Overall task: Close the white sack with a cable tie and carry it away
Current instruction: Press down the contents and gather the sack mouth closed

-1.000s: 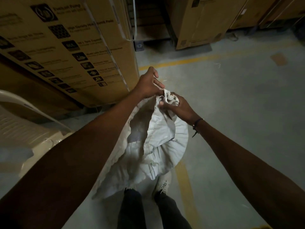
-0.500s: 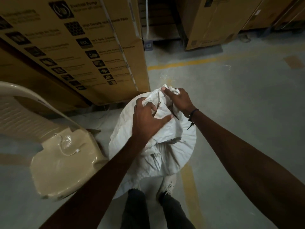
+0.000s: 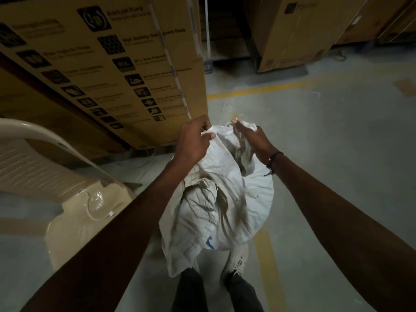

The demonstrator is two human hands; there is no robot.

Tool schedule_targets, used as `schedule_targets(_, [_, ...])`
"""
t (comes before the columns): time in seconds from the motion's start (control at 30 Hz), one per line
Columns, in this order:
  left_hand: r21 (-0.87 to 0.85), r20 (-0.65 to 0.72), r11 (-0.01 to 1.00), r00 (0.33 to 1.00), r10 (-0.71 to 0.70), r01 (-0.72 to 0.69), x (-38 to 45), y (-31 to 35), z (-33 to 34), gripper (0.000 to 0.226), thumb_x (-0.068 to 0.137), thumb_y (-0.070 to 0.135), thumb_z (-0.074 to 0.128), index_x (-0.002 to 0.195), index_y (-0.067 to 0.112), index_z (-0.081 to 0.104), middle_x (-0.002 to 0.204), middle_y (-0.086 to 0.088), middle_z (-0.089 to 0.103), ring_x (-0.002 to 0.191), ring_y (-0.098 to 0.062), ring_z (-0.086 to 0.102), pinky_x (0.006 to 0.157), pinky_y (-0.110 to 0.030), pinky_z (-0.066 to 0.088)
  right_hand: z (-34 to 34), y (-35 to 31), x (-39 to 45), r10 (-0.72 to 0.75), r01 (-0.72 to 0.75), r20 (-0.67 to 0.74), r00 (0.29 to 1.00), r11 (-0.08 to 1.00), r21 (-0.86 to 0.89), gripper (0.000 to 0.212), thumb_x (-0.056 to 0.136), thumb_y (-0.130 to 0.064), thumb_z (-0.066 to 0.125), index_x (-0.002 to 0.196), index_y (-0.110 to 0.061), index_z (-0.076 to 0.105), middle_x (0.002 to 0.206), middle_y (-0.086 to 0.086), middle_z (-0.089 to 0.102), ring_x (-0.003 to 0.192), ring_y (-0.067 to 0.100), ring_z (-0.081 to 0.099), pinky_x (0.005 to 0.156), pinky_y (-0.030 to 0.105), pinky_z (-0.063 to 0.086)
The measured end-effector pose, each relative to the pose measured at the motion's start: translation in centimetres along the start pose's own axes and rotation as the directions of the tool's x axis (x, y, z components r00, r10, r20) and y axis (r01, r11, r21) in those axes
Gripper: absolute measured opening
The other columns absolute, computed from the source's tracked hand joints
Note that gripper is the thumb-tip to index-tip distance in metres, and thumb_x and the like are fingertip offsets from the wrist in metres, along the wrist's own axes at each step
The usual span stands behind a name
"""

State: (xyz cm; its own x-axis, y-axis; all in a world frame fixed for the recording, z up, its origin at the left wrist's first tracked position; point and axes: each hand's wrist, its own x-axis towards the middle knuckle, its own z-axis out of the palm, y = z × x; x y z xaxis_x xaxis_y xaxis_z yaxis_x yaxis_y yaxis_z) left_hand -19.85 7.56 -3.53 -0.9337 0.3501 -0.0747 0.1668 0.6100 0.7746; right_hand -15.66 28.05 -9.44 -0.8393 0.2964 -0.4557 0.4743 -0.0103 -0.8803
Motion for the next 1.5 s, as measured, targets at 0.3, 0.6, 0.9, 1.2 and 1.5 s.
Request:
schedule_targets(0.3, [-0.107, 0.335, 0.994, 0.942, 0.020, 0.017, 7.5, -0.1, 1.3, 0.041, 0.087, 0.012, 0.084, 0.107, 0.013, 0.048, 0.094, -0.006, 0.072, 0.084, -0.013, 0.073, 0.073, -0.034, 0.055, 1.7, 1.7, -1.5, -0.063, 0.059, 0.068, 0.996, 0.996, 0.062, 0.045, 0.080, -0.048, 0.094, 0.107, -0.015, 0.081, 0.106, -0.003, 0.082, 0.099, 0.014, 0.075, 0.093, 0.038, 0.059])
schedule_targets(0.6, [0.013, -0.035, 0.980, 0.980, -0.197, 0.197, 0.0, -1.1, -0.1, 0.056, 0.082, 0.040, 0.086, 0.114, 0.015, 0.049, 0.101, 0.003, 0.062, 0.089, -0.015, 0.062, 0.066, -0.025, 0.044, 4.8, 1.1, 0.4, 0.015, 0.002, -0.141, 0.990, 0.994, 0.113, 0.055, 0.071, -0.055, 0.095, 0.105, -0.013, 0.083, 0.104, 0.002, 0.086, 0.104, 0.021, 0.081, 0.098, 0.045, 0.065])
schedule_targets(0.9, [0.153, -0.041, 0.940, 0.952, -0.302, 0.305, -3.8, -4.1, 0.1, 0.029, 0.091, 0.017, 0.068, 0.119, 0.008, 0.069, 0.113, -0.011, 0.074, 0.105, -0.030, 0.070, 0.082, -0.032, 0.050, 5.7, 1.8, 2.5, 0.193, -0.141, -0.189, 0.963, 0.955, 0.260, 0.096, 0.044, -0.072, 0.099, 0.120, -0.017, 0.078, 0.118, 0.003, 0.082, 0.110, 0.026, 0.078, 0.103, 0.050, 0.063])
schedule_targets(1.2, [0.091, 0.064, 0.892, 0.892, -0.448, 0.442, -1.1, -3.9, -1.9, 0.032, 0.084, 0.048, 0.075, 0.075, 0.019, 0.065, 0.070, 0.005, 0.059, 0.070, -0.016, 0.058, 0.057, -0.026, 0.036, 5.3, 2.0, 2.6, 0.164, -0.118, -0.231, 0.959, 0.972, 0.201, 0.081, 0.052, -0.071, 0.093, 0.113, -0.019, 0.081, 0.111, 0.001, 0.083, 0.107, 0.024, 0.078, 0.104, 0.049, 0.062])
schedule_targets(1.5, [0.229, -0.068, 0.870, 0.899, -0.433, 0.436, -1.8, -4.4, -0.7, 0.031, 0.077, 0.040, 0.082, 0.097, 0.019, 0.072, 0.101, -0.004, 0.073, 0.093, -0.027, 0.069, 0.073, -0.030, 0.047, 6.6, 1.5, 3.1, 0.165, -0.111, -0.223, 0.961, 0.965, 0.238, 0.078, 0.052, -0.066, 0.095, 0.111, -0.017, 0.081, 0.110, 0.004, 0.084, 0.106, 0.025, 0.080, 0.101, 0.048, 0.064])
